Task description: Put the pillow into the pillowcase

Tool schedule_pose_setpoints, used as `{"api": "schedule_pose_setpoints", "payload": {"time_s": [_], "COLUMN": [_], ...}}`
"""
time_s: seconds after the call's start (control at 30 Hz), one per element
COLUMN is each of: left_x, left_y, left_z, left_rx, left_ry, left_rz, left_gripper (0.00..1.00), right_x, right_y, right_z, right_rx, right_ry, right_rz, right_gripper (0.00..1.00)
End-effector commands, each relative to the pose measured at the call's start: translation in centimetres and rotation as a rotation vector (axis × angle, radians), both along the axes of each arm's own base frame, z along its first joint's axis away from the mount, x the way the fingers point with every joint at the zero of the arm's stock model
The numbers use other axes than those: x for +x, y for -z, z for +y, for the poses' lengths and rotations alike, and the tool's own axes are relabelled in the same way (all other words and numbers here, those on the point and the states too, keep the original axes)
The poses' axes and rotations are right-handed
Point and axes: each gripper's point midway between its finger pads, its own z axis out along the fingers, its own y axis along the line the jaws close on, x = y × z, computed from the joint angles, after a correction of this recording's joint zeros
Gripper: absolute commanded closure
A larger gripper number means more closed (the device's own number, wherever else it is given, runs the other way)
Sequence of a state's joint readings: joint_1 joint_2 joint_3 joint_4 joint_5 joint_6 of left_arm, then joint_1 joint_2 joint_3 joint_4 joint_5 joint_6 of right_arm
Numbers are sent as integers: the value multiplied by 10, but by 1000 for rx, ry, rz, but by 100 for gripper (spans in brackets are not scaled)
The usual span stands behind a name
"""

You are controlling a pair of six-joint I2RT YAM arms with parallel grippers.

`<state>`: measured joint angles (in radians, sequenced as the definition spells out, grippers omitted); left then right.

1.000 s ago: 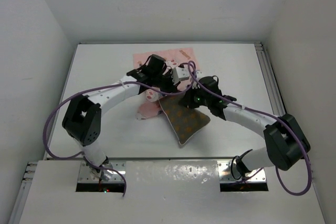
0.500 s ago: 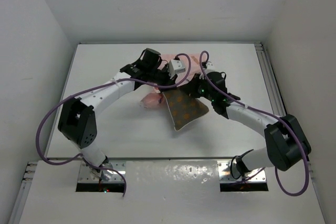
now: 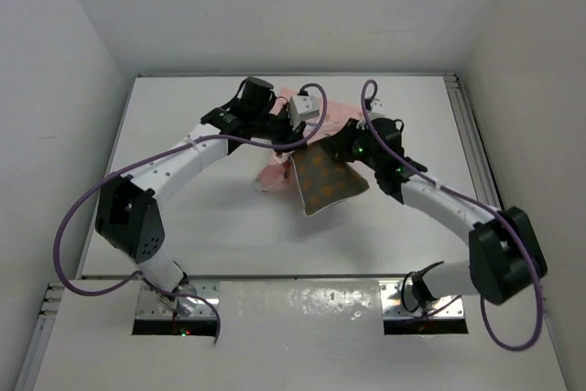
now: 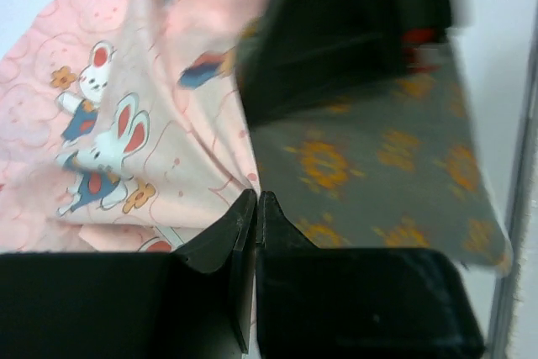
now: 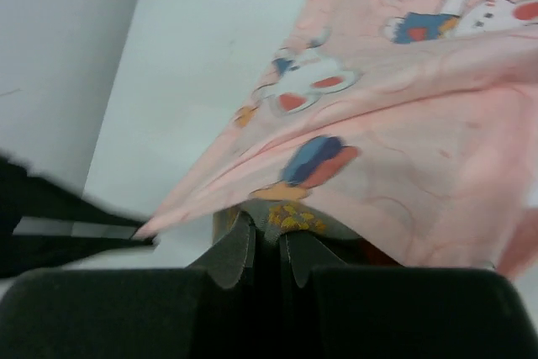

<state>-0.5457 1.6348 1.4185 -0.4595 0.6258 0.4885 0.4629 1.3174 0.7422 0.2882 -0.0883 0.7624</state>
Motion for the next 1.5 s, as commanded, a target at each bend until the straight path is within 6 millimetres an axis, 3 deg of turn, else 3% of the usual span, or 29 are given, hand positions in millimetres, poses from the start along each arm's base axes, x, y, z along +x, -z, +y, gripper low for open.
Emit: {"api": "schedule_pose_setpoints", "payload": {"time_s": [0.0, 0.1, 0.23, 0.3, 0.33, 0.47, 0.57, 0.63, 0.7, 0.77, 0.8, 0.87, 0.93, 0.97, 1.1, 1.17, 1.27, 1.33, 1.47], "left_x": [-37, -34, 2, 7, 7, -17, -43, -55, -52, -33, -14, 8, 18, 15, -25, -44, -71, -82, -81], "left_y": [-33, -33, -33, -33, -33, -30, -25, -27, -37, -46, -55, -52, -55, -54, -54, -56, -53, -59, -63], "left_z": [-9, -1, 22, 26, 28, 24, 17, 11, 9, 10, 17, 29, 40, 39, 21, 11, 2, -2, -2], "left_rx": [-63, -83, -67, -49, -46, 6, 47, 37, -7, -50, -79, -64, -61, -61, -70, -95, -110, -148, -182], "left_ry": [100, 41, -152, -183, -183, -81, 19, 68, 53, -5, -70, -150, -178, -157, 34, 116, 225, 282, 280], "left_rz": [24, 53, 19, 1, 0, -9, -6, 7, 29, 20, 4, -15, -32, -28, -6, 18, 53, 70, 83], "left_gripper": [100, 100, 100, 100, 100, 100, 100, 100, 100, 100, 100, 100, 100, 100, 100, 100, 100, 100, 100], "right_x": [51, 48, 29, 20, 16, 14, 27, 31, 30, 18, 9, -6, -15, -19, -9, -2, 21, 36, 49], "right_y": [-43, -59, -69, -80, -73, -66, -59, -69, -97, -115, -120, -146, -150, -162, -165, -161, -132, -105, -38], "right_z": [-10, -4, -3, -4, -4, -1, -2, 10, 23, 36, 42, 40, 34, 29, 29, 32, 33, 30, 13], "right_rx": [122, 148, 115, 140, 139, 130, 167, 226, 271, 287, 273, 304, 333, 358, 383, 416, 457, 448, 318], "right_ry": [114, 98, 88, 79, 76, 75, 103, 54, -7, -83, -111, -132, -126, -109, -81, -70, -2, 68, 207], "right_rz": [-87, -138, -185, -214, -201, -177, -148, -153, -224, -280, -315, -410, -440, -469, -462, -447, -346, -276, -116], "right_gripper": [100, 100, 100, 100, 100, 100, 100, 100, 100, 100, 100, 100, 100, 100, 100, 100, 100, 100, 100]}}
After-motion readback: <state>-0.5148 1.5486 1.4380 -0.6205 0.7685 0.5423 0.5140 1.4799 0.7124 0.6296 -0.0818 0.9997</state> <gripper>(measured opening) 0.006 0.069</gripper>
